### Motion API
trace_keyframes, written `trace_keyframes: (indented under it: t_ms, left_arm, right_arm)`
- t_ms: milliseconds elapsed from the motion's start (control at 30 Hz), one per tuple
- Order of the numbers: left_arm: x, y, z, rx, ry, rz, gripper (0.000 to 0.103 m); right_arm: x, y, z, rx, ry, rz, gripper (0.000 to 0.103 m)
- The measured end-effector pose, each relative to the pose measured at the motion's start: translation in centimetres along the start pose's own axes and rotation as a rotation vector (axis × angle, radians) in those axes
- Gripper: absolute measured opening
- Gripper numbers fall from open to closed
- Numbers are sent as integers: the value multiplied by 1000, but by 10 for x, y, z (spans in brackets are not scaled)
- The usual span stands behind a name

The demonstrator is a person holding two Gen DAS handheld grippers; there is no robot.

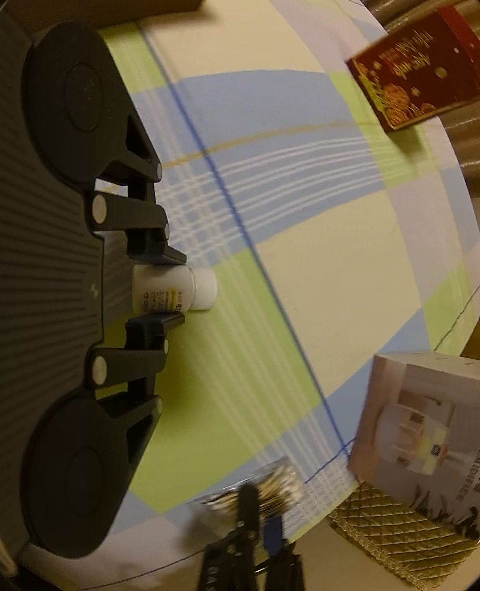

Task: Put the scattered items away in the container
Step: 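Grasp the cotton swab bag with the right tool while the left tool grasps the white pill bottle, then carry the pill bottle and swab bag into the box and release both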

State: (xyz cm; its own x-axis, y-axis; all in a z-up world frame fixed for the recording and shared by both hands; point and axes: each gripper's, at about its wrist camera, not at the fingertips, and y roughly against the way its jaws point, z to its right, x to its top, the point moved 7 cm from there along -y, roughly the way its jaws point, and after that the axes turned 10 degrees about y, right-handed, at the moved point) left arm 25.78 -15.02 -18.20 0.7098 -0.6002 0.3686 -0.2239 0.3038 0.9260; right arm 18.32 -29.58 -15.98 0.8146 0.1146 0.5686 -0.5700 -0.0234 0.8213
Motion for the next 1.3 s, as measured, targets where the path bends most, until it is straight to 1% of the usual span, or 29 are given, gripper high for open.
trace_keyframes:
  t_ms: [100, 200, 333, 367, 400, 500, 567, 633, 733, 1033, 1167, 1300]
  left_arm:
    - [-13, 6, 0, 8, 11, -6, 22]
    - [-28, 13, 1, 16, 20, -17, 22]
    - [-54, 24, 3, 12, 32, -27, 22]
    - [-61, 27, 4, 12, 38, -29, 22]
    - [-68, 30, 4, 11, 43, -31, 22]
    - [-85, 40, 3, 4, 70, -39, 22]
    - [-94, 49, 3, -3, 85, -30, 22]
    - [-100, 60, 3, -9, 99, -10, 22]
    - [-101, 79, 0, -17, 119, 36, 22]
    - [-99, 144, -23, -5, 205, 187, 22]
    - [-101, 176, -40, 11, 248, 255, 22]
    - [-107, 203, -66, 54, 294, 309, 22]
  right_arm:
    - [-2, 1, -9, -13, 58, -9, 32]
    - [-5, 4, -20, 17, 78, -23, 32]
    - [-12, 11, -42, 90, 100, -36, 32]
    - [-14, 13, -47, 112, 98, -39, 29]
    - [-15, 15, -52, 144, 102, -43, 28]
    - [-19, 18, -66, 211, 69, -59, 26]
    - [-19, 20, -75, 254, 49, -70, 25]
    - [-17, 25, -85, 289, 48, -66, 25]
    - [-11, 34, -99, 313, 71, -48, 25]
    - [29, 61, -137, 391, 130, 35, 25]
    - [48, 67, -163, 435, 174, 65, 25]
    - [68, 75, -201, 519, 226, 101, 25]
